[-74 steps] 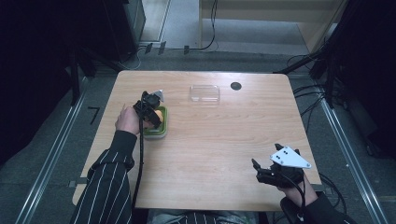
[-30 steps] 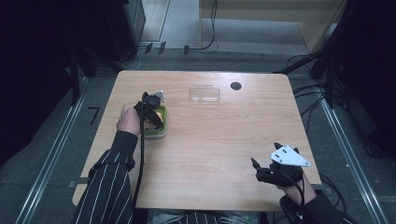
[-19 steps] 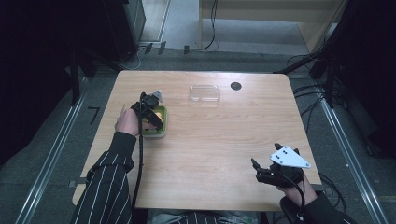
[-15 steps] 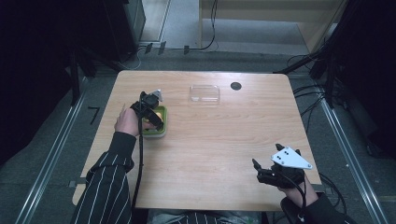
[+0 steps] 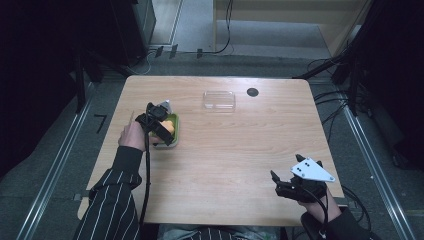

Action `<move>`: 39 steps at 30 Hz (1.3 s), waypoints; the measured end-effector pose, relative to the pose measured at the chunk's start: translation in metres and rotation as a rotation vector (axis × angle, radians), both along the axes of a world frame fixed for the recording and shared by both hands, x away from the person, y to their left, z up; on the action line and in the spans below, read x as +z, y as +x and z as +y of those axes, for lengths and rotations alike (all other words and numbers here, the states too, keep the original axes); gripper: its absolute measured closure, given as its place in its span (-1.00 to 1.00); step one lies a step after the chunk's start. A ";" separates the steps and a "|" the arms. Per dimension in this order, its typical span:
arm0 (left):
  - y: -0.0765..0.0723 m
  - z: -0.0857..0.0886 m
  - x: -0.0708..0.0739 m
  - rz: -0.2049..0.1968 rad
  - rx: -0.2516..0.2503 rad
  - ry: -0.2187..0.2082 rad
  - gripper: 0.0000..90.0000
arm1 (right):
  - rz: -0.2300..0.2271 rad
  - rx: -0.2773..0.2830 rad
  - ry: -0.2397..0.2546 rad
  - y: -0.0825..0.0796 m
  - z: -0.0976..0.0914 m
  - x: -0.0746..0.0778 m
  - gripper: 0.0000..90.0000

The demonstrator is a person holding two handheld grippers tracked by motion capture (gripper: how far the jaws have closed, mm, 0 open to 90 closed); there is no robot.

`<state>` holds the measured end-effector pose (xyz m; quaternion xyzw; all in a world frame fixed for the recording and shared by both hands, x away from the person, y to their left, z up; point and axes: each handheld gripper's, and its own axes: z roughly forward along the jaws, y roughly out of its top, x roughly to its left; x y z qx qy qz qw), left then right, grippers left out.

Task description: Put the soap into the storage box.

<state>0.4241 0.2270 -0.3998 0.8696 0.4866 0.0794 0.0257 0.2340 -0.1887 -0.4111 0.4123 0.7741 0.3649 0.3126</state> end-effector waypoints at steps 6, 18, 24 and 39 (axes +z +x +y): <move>-0.010 -0.001 0.000 0.012 -0.007 0.000 -0.89 | 0.001 0.000 0.001 0.000 0.000 0.000 -0.69; -0.037 0.000 0.003 0.009 -0.016 -0.008 -0.93 | 0.000 -0.002 0.003 0.000 0.000 0.000 -0.70; -0.050 0.005 0.001 0.018 -0.019 -0.014 -0.94 | 0.001 -0.001 0.003 0.000 0.000 0.000 -0.70; -0.087 0.012 -0.011 0.044 -0.027 -0.003 -0.96 | -0.002 -0.002 0.005 -0.001 0.000 0.000 -0.69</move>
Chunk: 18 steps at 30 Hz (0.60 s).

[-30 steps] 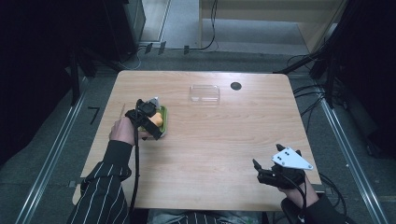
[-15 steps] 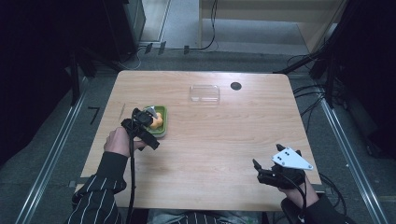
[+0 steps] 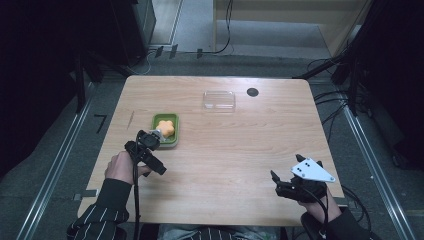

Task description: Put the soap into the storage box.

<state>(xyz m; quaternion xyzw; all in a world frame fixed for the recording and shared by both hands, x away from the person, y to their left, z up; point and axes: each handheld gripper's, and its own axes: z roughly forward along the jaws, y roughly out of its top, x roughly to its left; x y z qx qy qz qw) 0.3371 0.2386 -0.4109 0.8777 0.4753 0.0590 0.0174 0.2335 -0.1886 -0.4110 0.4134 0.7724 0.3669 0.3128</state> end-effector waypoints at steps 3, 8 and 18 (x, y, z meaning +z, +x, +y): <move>-0.004 0.001 -0.001 -0.010 0.007 -0.005 -0.96 | 0.000 0.000 -0.001 0.000 0.000 0.000 -0.70; -0.014 0.004 -0.007 0.003 0.004 0.003 -0.96 | -0.001 0.000 -0.001 0.000 0.000 0.000 -0.69; -0.040 0.017 -0.016 0.006 0.023 -0.011 -0.96 | -0.005 -0.003 -0.001 0.000 0.000 0.000 -0.70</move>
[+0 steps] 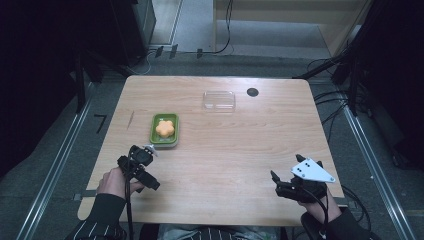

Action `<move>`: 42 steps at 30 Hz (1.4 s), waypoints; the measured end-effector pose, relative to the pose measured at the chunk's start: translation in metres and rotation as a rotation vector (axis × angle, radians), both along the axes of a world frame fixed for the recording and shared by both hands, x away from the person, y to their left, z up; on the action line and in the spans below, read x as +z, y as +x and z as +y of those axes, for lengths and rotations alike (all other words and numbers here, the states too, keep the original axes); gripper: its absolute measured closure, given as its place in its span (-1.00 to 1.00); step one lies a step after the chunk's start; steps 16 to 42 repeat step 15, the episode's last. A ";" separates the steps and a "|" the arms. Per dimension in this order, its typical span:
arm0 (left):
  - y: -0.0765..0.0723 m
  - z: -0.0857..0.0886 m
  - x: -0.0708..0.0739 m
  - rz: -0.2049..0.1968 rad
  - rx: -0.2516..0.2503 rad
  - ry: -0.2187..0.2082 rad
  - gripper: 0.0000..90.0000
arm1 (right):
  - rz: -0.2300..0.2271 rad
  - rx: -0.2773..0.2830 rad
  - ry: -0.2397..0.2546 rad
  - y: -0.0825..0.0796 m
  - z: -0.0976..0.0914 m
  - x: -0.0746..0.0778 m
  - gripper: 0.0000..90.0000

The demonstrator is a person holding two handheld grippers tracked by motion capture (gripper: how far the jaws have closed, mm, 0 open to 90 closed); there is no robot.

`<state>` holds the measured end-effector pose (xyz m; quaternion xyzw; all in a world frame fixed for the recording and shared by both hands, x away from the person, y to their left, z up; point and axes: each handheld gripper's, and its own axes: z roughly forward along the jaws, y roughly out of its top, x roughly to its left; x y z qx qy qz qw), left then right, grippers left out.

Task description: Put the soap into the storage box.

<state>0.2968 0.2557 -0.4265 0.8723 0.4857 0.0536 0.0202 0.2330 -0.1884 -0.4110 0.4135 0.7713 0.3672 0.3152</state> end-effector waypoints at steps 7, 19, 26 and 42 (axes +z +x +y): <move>-0.013 0.009 -0.006 0.023 0.014 -0.030 -0.97 | -0.001 0.001 -0.003 0.000 0.000 0.000 -0.70; -0.011 0.005 -0.006 0.016 -0.006 -0.028 -0.97 | 0.001 0.001 -0.001 0.000 -0.001 0.000 -0.70; -0.011 0.005 -0.006 0.016 -0.006 -0.028 -0.97 | 0.001 0.001 -0.001 0.000 -0.001 0.000 -0.70; -0.011 0.005 -0.006 0.016 -0.006 -0.028 -0.97 | 0.001 0.001 -0.001 0.000 -0.001 0.000 -0.70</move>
